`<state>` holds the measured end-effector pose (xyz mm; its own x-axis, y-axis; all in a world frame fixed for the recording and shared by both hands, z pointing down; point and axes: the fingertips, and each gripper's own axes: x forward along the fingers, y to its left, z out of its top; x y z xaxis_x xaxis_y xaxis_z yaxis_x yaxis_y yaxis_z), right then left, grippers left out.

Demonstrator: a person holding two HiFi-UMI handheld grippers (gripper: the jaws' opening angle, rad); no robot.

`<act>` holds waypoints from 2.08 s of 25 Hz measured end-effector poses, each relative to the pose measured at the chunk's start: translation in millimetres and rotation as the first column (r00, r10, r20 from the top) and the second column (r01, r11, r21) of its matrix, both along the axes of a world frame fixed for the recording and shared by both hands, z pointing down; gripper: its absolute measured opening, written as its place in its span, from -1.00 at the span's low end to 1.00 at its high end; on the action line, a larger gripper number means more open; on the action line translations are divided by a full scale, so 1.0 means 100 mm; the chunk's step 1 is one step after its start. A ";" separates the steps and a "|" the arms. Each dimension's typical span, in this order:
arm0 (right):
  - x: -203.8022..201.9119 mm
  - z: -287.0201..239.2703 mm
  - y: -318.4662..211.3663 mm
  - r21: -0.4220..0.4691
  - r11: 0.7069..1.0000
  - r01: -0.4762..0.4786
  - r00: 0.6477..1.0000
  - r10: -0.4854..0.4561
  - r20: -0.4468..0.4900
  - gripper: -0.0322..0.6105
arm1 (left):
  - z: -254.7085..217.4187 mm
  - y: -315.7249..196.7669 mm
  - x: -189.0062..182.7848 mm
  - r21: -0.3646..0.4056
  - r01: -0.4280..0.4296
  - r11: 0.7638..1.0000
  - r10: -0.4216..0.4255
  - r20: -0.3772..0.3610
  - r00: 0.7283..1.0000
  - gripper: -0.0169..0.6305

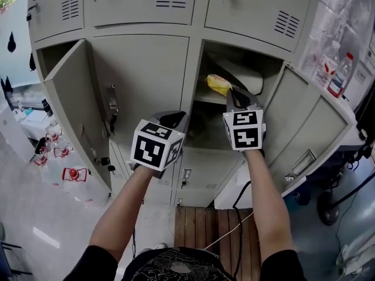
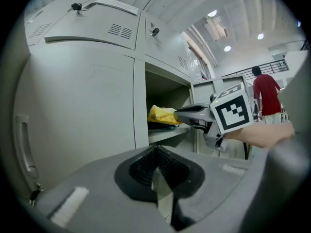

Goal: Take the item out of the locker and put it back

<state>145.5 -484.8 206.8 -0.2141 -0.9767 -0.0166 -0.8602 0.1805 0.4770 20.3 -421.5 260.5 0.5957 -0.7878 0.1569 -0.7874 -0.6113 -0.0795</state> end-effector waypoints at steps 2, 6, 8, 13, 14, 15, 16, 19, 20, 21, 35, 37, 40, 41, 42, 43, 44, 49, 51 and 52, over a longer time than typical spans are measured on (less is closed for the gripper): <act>-0.01 0.01 -0.08 -0.002 1.000 -0.003 1.000 0.003 -0.004 -0.81 | 0.00 -0.01 -0.01 -0.002 -0.002 1.000 0.002 -0.002 1.000 -0.95; -0.04 0.06 -0.22 -0.001 1.000 -0.008 1.000 0.008 -0.024 -0.81 | -0.02 -0.03 -0.04 0.001 -0.001 1.000 0.001 -0.004 1.000 -0.95; -0.04 0.08 -0.28 0.000 1.000 -0.014 0.999 0.014 -0.035 -0.81 | -0.03 -0.04 -0.05 0.005 -0.001 1.000 0.001 0.000 1.000 -0.95; -0.06 0.13 -0.40 0.012 0.999 -0.040 0.997 0.041 -0.072 -0.81 | 0.02 -0.06 -0.10 0.000 0.003 1.000 -0.003 0.016 1.000 -0.95; -0.07 0.14 -0.42 0.011 0.999 -0.043 0.996 0.044 -0.076 -0.81 | 0.03 -0.07 -0.12 -0.001 0.005 1.000 -0.005 0.017 1.000 -0.95; -0.07 0.15 -0.44 0.009 0.999 -0.046 0.996 0.046 -0.079 -0.81 | 0.03 -0.08 -0.13 -0.002 0.007 1.000 -0.007 0.018 1.000 -0.95; -0.08 0.16 -0.46 0.006 0.999 -0.048 0.995 0.048 -0.082 -0.81 | 0.04 -0.09 -0.13 -0.003 0.008 1.000 -0.008 0.017 1.000 -0.95; -0.08 0.19 -0.52 -0.003 0.999 -0.054 0.994 0.053 -0.093 -0.81 | 0.04 -0.10 -0.13 -0.004 0.007 1.000 -0.007 0.016 1.000 -0.95; -0.08 0.21 -0.53 -0.009 0.998 -0.055 0.994 0.054 -0.099 -0.81 | 0.05 -0.11 -0.13 -0.004 0.005 1.000 -0.005 0.016 1.000 -0.95; -0.08 0.23 -0.54 -0.016 0.998 -0.056 0.993 0.054 -0.104 -0.81 | 0.05 -0.11 -0.12 -0.005 0.003 1.000 -0.003 0.017 1.000 -0.95; -0.12 0.32 -0.59 -0.073 0.996 -0.050 0.995 0.043 -0.091 -0.71 | 0.07 -0.16 -0.16 -0.012 0.005 1.000 -0.005 0.009 1.000 -0.95; -0.12 0.32 -0.58 -0.077 0.996 -0.042 0.996 0.036 -0.078 -0.68 | 0.07 -0.15 -0.16 -0.012 0.006 1.000 -0.006 0.008 1.000 -0.95; -0.14 0.31 -0.52 -0.074 0.997 -0.035 0.997 0.031 -0.066 -0.68 | 0.08 -0.13 -0.18 -0.014 0.007 1.000 -0.007 0.008 1.000 -0.95; -0.15 0.30 -0.50 -0.072 0.997 -0.032 0.998 0.028 -0.060 -0.68 | 0.08 -0.13 -0.18 -0.015 0.008 1.000 -0.007 0.007 1.000 -0.95; -0.15 0.29 -0.47 -0.070 0.997 -0.028 0.998 0.024 -0.051 -0.68 | 0.08 -0.12 -0.19 -0.016 0.009 1.000 -0.008 0.006 1.000 -0.95; -0.15 0.28 -0.44 -0.068 0.997 -0.024 0.999 0.021 -0.041 -0.68 | 0.08 -0.11 -0.19 -0.016 0.010 1.000 -0.010 0.005 1.000 -0.95; -0.16 0.27 -0.41 -0.066 0.998 -0.021 0.999 0.019 -0.030 -0.68 | 0.07 -0.11 -0.20 -0.017 0.011 1.000 -0.010 0.004 1.000 -0.95; -0.14 0.26 -0.22 -0.061 0.998 -0.011 1.000 0.013 0.019 -0.68 | 0.08 -0.09 -0.22 -0.018 0.014 1.000 -0.014 0.001 1.000 -0.95; -0.11 0.26 -0.15 -0.056 0.998 -0.016 0.999 0.017 0.027 -0.68 | 0.09 -0.08 -0.22 -0.019 0.015 1.000 -0.015 0.003 1.000 -0.95; -0.09 0.26 -0.12 -0.055 0.998 -0.017 0.999 0.019 0.032 -0.68 | 0.10 -0.08 -0.22 -0.019 0.015 1.000 -0.015 0.005 1.000 -0.95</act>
